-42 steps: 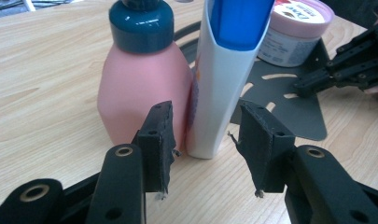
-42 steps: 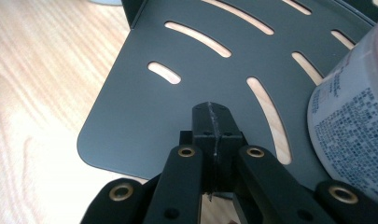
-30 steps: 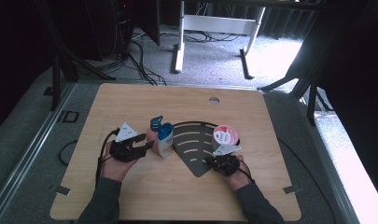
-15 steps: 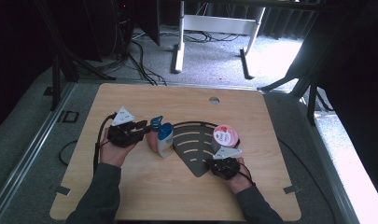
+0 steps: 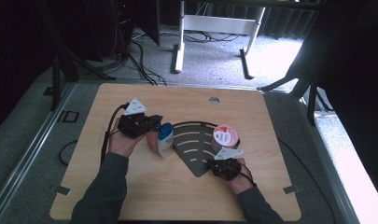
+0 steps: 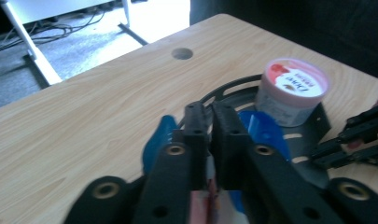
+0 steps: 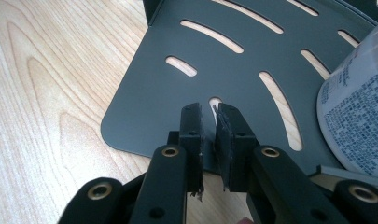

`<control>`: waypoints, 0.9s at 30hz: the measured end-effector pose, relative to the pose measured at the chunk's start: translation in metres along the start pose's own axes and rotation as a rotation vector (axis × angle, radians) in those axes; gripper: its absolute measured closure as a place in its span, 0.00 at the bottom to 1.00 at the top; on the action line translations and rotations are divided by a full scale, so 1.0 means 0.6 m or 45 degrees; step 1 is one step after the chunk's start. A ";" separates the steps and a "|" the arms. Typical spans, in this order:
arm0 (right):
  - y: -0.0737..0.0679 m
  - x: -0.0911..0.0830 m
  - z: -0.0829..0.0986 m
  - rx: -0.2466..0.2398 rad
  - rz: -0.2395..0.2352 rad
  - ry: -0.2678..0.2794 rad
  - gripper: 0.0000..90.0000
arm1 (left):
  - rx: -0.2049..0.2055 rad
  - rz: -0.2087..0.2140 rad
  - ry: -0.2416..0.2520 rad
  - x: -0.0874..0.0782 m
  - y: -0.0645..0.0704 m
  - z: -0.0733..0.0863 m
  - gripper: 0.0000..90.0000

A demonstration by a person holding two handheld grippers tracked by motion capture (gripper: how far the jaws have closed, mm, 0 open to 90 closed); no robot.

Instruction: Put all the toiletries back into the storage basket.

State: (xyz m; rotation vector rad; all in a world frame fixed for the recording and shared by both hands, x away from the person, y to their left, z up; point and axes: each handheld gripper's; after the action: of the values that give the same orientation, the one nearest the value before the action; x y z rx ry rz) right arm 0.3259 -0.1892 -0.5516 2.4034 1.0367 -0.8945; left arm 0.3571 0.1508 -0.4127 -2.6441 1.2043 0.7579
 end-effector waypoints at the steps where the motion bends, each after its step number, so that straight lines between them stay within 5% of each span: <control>1: 0.000 0.000 0.000 -0.003 0.002 -0.001 0.90 | 0.004 0.008 0.003 -0.001 0.002 -0.001 0.88; 9: -0.003 -0.003 0.001 -0.005 -0.008 0.000 0.87 | 0.011 0.066 -0.047 0.000 0.017 -0.007 0.60; 27: -0.006 -0.006 0.001 -0.023 -0.015 -0.009 0.84 | 0.060 0.070 -0.253 0.032 0.032 -0.014 0.56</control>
State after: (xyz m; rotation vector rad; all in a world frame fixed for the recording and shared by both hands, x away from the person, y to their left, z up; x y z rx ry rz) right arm 0.3206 -0.1891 -0.5500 2.3800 1.0533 -0.8936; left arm 0.3566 0.1226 -0.4135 -2.4393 1.2283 0.9628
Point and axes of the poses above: each handheld gripper's, and its own axes: x roughly forward along the jaws, z roughly out of its underside, y roughly to its right, and after that the axes turned 6 degrees about z, right-handed
